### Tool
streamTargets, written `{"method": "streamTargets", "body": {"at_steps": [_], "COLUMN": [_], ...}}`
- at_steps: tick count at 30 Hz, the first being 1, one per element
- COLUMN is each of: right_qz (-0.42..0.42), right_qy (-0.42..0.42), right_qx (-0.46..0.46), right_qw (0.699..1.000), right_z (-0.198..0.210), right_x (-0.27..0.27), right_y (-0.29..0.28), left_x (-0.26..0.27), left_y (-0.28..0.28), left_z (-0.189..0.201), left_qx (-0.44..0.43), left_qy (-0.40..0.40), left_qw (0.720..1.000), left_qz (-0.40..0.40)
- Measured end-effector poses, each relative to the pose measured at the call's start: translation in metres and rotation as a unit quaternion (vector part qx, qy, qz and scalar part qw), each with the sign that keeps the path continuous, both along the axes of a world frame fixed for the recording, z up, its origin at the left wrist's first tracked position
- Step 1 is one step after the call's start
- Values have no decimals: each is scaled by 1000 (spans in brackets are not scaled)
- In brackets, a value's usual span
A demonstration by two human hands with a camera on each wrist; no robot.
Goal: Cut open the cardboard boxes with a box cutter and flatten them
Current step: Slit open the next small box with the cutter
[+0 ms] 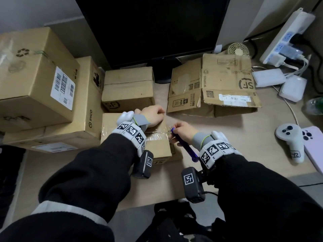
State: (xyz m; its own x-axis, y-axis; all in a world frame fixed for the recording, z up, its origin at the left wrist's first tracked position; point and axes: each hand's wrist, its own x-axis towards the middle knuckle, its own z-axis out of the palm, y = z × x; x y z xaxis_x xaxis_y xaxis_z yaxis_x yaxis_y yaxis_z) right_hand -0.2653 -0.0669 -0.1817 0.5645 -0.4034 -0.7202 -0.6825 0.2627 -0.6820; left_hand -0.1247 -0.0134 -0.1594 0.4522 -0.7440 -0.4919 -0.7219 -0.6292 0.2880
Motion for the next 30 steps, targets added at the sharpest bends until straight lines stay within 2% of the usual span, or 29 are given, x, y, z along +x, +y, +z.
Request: {"method": "streamTargets", "body": {"at_steps": [4, 30], "right_qz": [-27, 44], "right_qy": [-12, -55], "right_qx": [18, -4], "right_qw": [999, 998], "right_z": [-2, -10], "right_x": [6, -13], "right_y": [1, 1], "left_x": [0, -4], "left_y": [1, 1], "left_z": [-1, 2], "left_qx": [-3, -24], "left_qy": [1, 16], "left_qw": [1000, 1000], "left_qz": [-4, 11]}}
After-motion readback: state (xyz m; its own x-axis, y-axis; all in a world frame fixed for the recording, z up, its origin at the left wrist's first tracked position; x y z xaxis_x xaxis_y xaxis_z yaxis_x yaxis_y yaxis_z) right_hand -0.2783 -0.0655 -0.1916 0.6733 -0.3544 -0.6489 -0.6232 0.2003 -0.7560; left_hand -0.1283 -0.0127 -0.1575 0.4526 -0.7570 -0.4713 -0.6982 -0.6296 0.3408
